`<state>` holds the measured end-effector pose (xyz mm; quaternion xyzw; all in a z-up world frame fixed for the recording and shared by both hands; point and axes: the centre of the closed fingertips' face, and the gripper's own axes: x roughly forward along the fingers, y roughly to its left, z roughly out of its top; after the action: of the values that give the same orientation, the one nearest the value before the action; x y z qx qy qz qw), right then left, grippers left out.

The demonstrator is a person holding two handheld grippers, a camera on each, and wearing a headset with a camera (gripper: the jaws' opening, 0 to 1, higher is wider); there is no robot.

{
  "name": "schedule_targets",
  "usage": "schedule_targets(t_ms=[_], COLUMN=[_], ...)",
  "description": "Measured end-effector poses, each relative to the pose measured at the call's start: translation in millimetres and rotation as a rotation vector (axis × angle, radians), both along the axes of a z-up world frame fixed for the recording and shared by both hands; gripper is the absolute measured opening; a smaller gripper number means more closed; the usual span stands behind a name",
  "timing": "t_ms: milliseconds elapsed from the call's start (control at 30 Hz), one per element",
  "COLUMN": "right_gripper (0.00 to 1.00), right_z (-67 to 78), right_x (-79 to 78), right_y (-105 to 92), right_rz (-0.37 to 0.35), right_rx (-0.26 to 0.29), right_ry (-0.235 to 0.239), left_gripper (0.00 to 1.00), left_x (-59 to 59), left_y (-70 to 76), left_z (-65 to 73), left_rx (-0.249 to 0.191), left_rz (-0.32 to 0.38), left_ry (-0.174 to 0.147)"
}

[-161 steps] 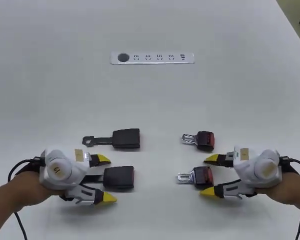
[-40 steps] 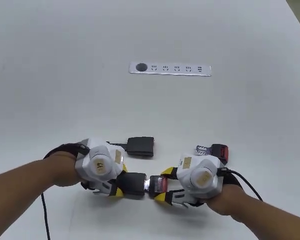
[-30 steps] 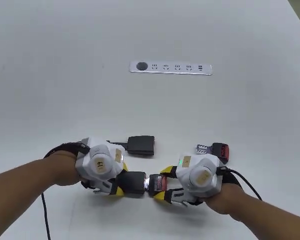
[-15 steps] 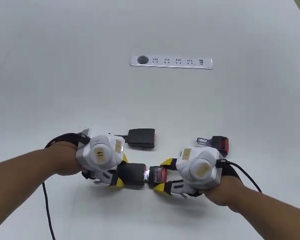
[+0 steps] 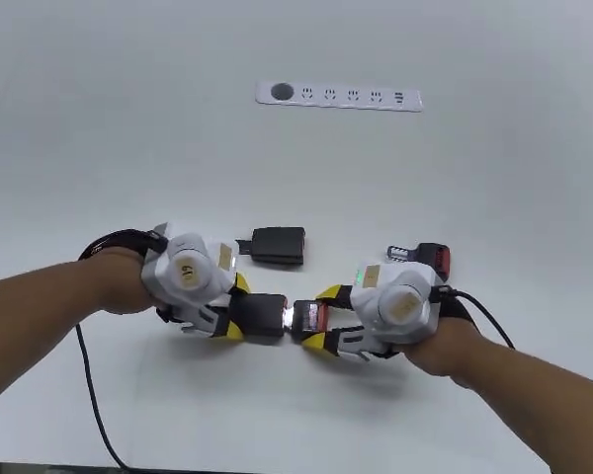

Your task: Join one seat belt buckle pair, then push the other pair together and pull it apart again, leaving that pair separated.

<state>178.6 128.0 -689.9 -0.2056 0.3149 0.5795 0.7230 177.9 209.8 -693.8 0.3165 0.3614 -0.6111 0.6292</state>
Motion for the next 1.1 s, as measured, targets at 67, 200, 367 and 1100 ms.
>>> schedule_targets(t_ms=[67,200,367,1100], right_gripper=[0.32,0.32,0.32,0.32], right_z=[-1.0,-3.1,-3.1,2.5], right_x=[-0.5,0.7,-0.5,-3.5], right_y=[-0.3,-0.2,0.8,1.0], right_rz=[0.009,0.006,0.019,-0.006], right_rx=[0.009,0.028,0.037,0.119], right_ry=[-0.011,-0.007,-0.012,-0.013], left_gripper=[0.32,0.32,0.32,0.32], left_x=[-1.1,-2.2,-1.2,2.8], left_y=[-1.7,-2.3,-0.1,-2.5], left_z=[0.6,1.8,0.2,0.4], left_rx=[-0.013,-0.026,-0.045,-0.089], left_rz=[-0.003,-0.004,-0.002,0.005], left_ry=[-0.001,-0.006,-0.012,-0.001])
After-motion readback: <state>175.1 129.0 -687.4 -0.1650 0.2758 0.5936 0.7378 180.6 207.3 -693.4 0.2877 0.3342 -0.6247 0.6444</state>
